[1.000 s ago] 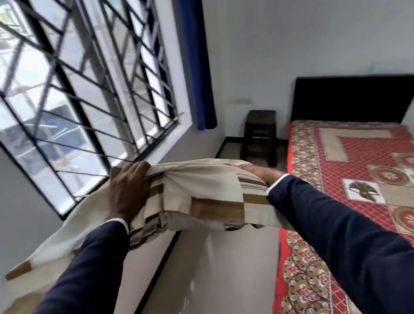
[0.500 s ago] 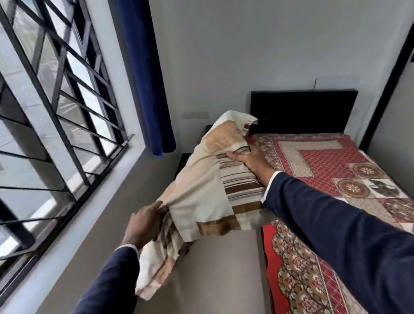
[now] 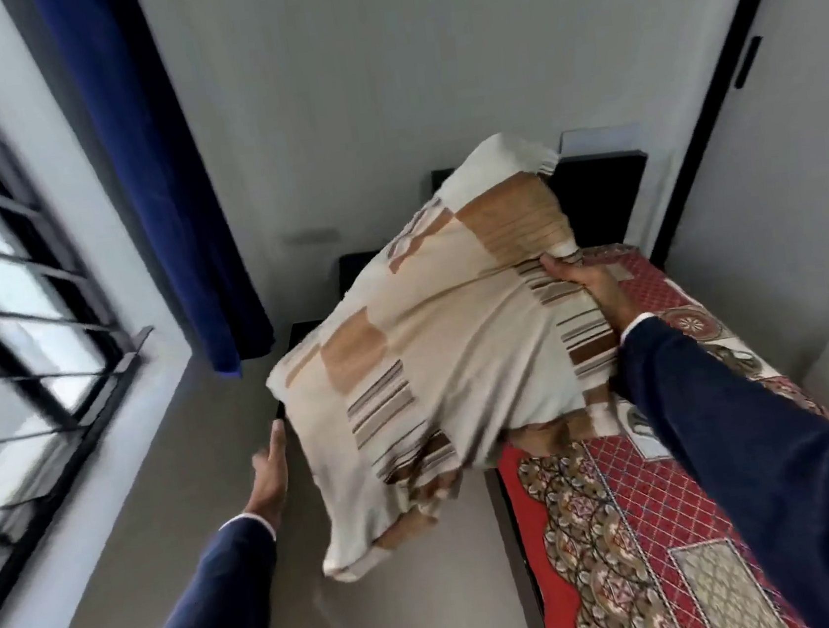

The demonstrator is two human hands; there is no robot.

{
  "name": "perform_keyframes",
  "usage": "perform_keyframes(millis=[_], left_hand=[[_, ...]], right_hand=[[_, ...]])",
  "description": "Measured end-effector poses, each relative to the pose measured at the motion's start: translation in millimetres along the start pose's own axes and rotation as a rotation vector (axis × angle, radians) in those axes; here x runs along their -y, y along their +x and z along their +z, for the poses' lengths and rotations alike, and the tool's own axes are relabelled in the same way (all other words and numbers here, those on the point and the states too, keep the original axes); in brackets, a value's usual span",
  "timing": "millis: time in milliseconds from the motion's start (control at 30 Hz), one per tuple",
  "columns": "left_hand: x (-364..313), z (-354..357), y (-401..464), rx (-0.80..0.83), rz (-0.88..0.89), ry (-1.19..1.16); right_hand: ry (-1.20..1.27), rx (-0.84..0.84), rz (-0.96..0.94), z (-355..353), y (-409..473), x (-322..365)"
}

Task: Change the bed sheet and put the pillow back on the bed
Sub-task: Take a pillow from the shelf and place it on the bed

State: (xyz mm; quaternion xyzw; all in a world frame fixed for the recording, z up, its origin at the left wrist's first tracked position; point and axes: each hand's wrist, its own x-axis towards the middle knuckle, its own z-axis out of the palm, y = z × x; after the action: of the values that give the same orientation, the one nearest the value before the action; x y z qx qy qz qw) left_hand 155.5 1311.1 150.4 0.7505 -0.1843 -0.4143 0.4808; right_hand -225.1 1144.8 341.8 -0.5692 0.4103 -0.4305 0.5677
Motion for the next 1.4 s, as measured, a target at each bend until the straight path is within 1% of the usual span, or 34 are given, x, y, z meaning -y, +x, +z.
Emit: perform_keyframes(millis=[67, 100, 133, 167, 200, 267, 300, 333, 367, 433, 500, 600, 733, 867, 1067, 1167, 1267, 1333, 1400], left_hand=[[-15.8, 43.2, 35.4, 0.152, -0.081, -0.122], [-30.5, 66.8, 50.5, 0.226, -0.083, -0.177], [-45.3, 87.9, 62.6, 0.243, -0.059, -0.221], [-56.8, 105.4, 71.2, 0.214, -0.013, -0.22], [-75.1, 125.5, 87.6, 0.152, 0.053, -0.204], [-113.9, 154.3, 117.8, 0.037, 0.217, -0.159], [-135.0, 167.1, 129.8, 0.012, 0.286, -0.151], [-152.2, 177.9, 143.5, -0.006, 0.317, -0.141], [-173.3, 192.8, 161.2, -0.003, 0.335, -0.13], [-209.5, 219.6, 189.8, 0.024, 0.357, -0.113], [-233.9, 245.4, 213.1, 0.046, 0.379, -0.126], [-265.2, 288.8, 256.6, 0.085, 0.41, -0.129], [-291.6, 343.0, 329.3, 0.173, 0.384, -0.097], [-317.7, 397.7, 423.2, 0.264, 0.345, -0.068], [-384.4, 479.7, 535.3, 0.415, 0.286, -0.014], [-410.5, 530.8, 568.7, 0.457, 0.296, 0.032], [-429.8, 582.5, 611.2, 0.519, 0.304, 0.076], [-438.1, 615.1, 638.1, 0.567, 0.275, 0.098], [-449.8, 654.0, 663.3, 0.563, 0.277, 0.111]], right_hand=[[0.015, -0.092, -0.031, -40.0, 35.1, -5.5], [-0.011, -0.12, -0.045, -59.8, 58.1, -10.2], [-0.043, -0.137, -0.046, -75.3, 77.9, -13.8], [-0.088, -0.138, -0.049, -86.1, 94.8, -18.5], [-0.138, -0.136, -0.067, -101.9, 119.8, -20.5], [-0.243, -0.124, -0.075, -127.8, 164.9, -25.4], [-0.273, -0.102, -0.065, -140.0, 187.1, -29.8], [-0.287, -0.068, -0.056, -151.4, 206.4, -36.7], [-0.285, -0.053, -0.052, -163.4, 230.3, -43.1], [-0.241, -0.092, -0.042, -186.4, 272.7, -59.5], [-0.188, -0.181, -0.009, -204.6, 307.0, -74.5], [-0.196, -0.302, 0.018, -221.5, 361.4, -89.7], [-0.248, -0.401, 0.037, -234.4, 435.8, -117.4], [-0.325, -0.474, 0.063, -246.0, 516.9, -147.1], [-0.437, -0.655, 0.121, -265.1, 632.0, -156.0], [-0.522, -0.753, 0.184, -289.7, 685.4, -158.7], [-0.562, -0.815, 0.218, -331.0, 746.3, -169.0], [-0.631, -0.824, 0.237, -355.2, 780.8, -172.3], [-0.645, -0.828, 0.224, -379.5, 821.6, -168.4]])
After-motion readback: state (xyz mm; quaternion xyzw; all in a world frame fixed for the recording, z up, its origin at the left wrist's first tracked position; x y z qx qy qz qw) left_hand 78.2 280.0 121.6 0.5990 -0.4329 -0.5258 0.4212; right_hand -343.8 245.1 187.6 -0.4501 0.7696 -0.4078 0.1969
